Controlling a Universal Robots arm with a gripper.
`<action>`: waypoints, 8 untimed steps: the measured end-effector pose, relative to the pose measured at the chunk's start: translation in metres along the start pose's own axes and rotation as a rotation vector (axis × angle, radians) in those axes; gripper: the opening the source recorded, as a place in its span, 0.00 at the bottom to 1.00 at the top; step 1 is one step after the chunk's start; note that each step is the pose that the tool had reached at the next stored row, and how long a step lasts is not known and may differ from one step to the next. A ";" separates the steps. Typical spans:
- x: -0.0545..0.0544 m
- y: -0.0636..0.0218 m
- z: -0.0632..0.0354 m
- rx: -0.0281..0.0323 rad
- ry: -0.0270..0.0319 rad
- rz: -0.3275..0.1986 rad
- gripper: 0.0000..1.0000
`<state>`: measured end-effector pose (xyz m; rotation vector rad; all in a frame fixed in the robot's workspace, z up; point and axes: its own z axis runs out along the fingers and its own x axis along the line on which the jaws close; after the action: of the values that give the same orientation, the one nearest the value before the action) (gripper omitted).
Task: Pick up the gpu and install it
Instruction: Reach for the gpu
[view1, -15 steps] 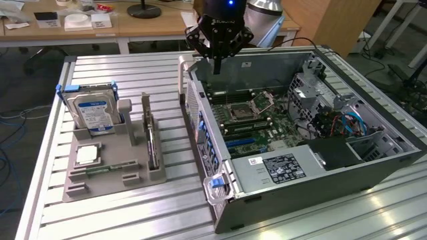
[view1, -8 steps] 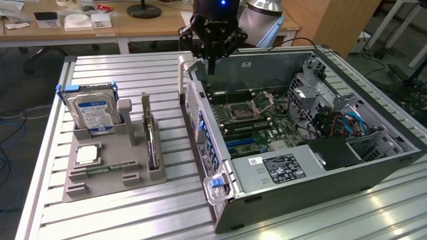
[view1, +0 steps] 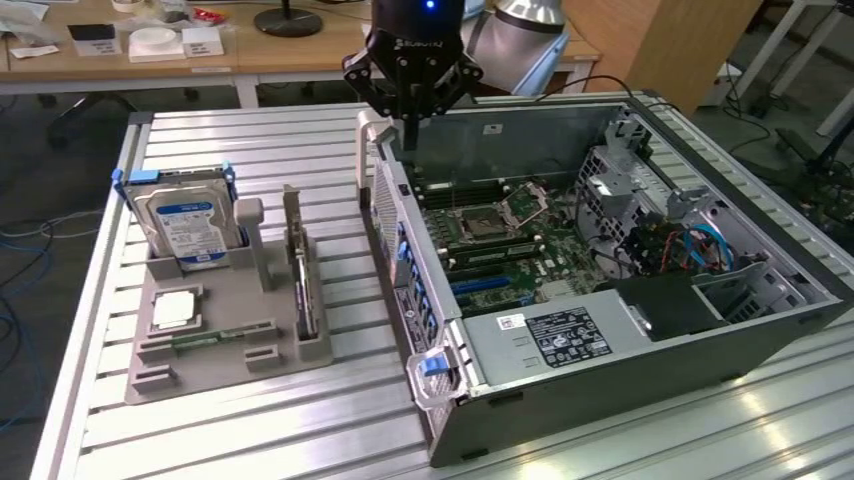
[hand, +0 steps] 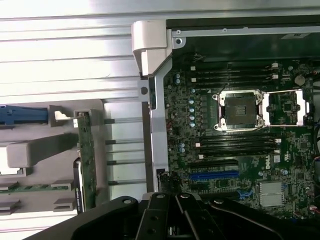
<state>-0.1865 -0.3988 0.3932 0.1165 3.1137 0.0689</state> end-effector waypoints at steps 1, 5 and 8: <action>0.002 -0.0002 0.0000 0.0000 0.0000 0.000 0.11; 0.009 -0.0006 -0.0002 0.0000 0.0000 0.000 0.11; 0.014 -0.0010 -0.0003 0.0000 0.0000 0.000 0.11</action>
<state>-0.2001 -0.3988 0.3931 0.1168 3.1136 0.0689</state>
